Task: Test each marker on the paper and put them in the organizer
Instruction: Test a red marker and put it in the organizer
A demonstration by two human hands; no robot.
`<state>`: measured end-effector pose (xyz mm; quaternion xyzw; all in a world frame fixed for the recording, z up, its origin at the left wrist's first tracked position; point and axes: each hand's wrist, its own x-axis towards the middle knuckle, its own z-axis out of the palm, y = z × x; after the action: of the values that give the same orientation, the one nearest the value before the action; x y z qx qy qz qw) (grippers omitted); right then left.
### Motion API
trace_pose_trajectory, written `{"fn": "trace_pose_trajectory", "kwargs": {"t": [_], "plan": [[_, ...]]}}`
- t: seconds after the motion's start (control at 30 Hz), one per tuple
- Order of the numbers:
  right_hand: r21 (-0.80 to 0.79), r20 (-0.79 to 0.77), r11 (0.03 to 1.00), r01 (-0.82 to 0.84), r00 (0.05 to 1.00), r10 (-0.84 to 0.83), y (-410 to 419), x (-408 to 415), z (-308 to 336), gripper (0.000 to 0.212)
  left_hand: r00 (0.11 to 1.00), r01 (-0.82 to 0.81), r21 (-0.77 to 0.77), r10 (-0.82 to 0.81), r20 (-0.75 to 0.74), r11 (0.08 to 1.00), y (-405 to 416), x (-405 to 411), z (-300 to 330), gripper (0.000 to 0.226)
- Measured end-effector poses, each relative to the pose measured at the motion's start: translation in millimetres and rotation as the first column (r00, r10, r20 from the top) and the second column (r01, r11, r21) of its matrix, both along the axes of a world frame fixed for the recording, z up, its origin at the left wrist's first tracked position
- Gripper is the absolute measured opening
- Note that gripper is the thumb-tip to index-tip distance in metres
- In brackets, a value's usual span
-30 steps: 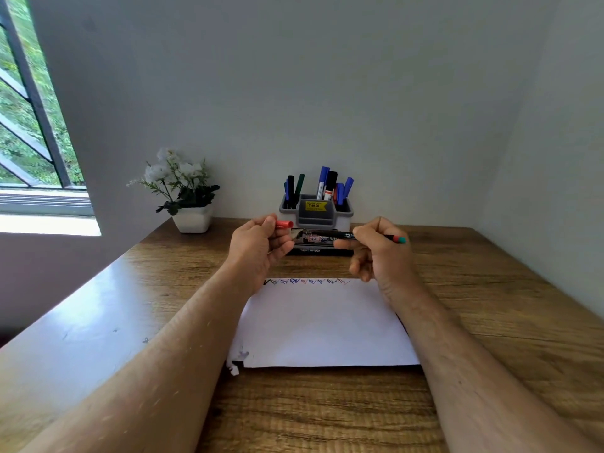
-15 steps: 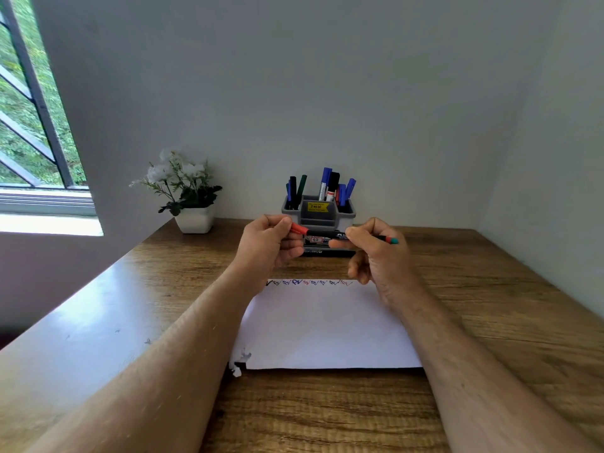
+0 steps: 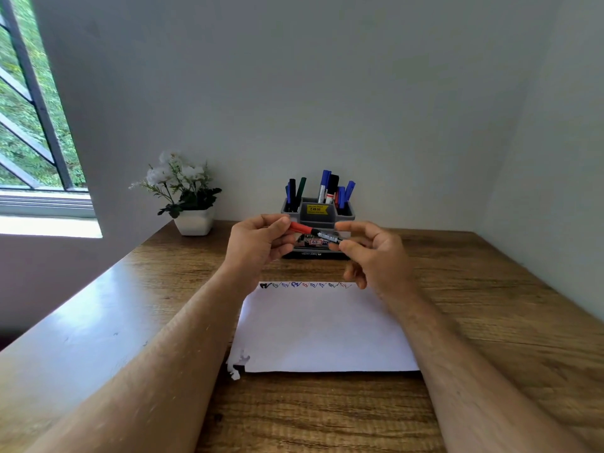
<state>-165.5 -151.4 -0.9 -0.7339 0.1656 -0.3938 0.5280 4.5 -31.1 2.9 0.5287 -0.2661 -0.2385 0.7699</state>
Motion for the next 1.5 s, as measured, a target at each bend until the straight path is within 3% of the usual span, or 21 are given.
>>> {"fn": "trace_pose_trajectory", "kwargs": {"t": [0.13, 0.27, 0.53, 0.87, 1.07, 1.23, 1.37, 1.5], "plan": [[-0.430, -0.084, 0.880, 0.204, 0.961, -0.264, -1, 4, -8, 0.016, 0.999, -0.011, -0.008, 0.011, -0.034, 1.000, 1, 2, -1, 0.016], [-0.547, -0.016, 0.809, 0.214, 0.964, -0.265, -3, 2, -9, 0.013, 0.998, 0.009, -0.016, -0.010, -0.060, 1.000, 2, 4, -2, 0.015], [-0.574, -0.071, 0.789, 0.217, 0.947, -0.313, -3, -4, -9, 0.012, 0.998, 0.060, 0.027, -0.060, -0.002, 0.998, 1, 1, -6, 0.008], [-0.494, -0.121, 0.854, 0.166, 0.959, -0.257, -6, -6, -8, 0.028, 0.994, 0.104, -0.100, -0.101, 0.031, 0.990, -2, -5, 1, 0.009], [-0.490, -0.134, 0.862, 0.132, 0.965, -0.224, -2, -2, -9, 0.029, 0.995, 0.099, -0.181, -0.102, -0.008, 0.978, -3, -8, 1, 0.020], [-0.527, -0.160, 0.845, 0.091, 0.966, -0.203, 0, 0, -9, 0.029, 0.993, 0.111, -0.197, -0.101, 0.058, 0.974, -4, -12, 2, 0.031], [-0.517, -0.166, 0.850, 0.102, 0.962, -0.216, 1, 4, -8, 0.028, 0.994, 0.102, -0.233, -0.109, -0.015, 0.967, -4, -12, 6, 0.033], [-0.508, -0.202, 0.855, 0.105, 0.951, -0.236, 4, 7, -9, 0.028, 0.999, 0.025, -0.262, -0.019, 0.027, 0.965, -3, -12, 11, 0.033]]}}
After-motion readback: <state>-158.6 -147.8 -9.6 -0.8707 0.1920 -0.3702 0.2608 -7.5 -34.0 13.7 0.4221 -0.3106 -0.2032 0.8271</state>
